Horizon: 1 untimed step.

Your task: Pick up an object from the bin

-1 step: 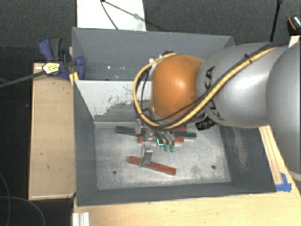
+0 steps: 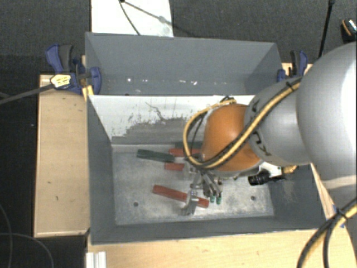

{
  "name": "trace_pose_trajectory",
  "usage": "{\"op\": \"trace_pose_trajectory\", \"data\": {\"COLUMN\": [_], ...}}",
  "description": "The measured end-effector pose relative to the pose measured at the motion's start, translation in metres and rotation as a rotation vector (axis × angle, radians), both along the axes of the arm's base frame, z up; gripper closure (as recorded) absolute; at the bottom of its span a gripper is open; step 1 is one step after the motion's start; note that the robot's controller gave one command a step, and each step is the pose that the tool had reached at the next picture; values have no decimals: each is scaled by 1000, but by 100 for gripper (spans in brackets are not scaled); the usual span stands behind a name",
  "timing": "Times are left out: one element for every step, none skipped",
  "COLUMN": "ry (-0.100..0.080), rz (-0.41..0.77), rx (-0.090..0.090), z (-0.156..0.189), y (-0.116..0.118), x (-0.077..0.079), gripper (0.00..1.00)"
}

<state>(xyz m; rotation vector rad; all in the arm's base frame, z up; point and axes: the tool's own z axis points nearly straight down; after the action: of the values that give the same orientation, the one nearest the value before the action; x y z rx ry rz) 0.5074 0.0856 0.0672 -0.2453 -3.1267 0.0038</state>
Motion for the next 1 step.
{"op": "trace_pose_trajectory", "data": {"ry": [-7], "rz": [0], "rx": [3], "z": [3], "y": [3], "x": [2], "gripper": [100]}}
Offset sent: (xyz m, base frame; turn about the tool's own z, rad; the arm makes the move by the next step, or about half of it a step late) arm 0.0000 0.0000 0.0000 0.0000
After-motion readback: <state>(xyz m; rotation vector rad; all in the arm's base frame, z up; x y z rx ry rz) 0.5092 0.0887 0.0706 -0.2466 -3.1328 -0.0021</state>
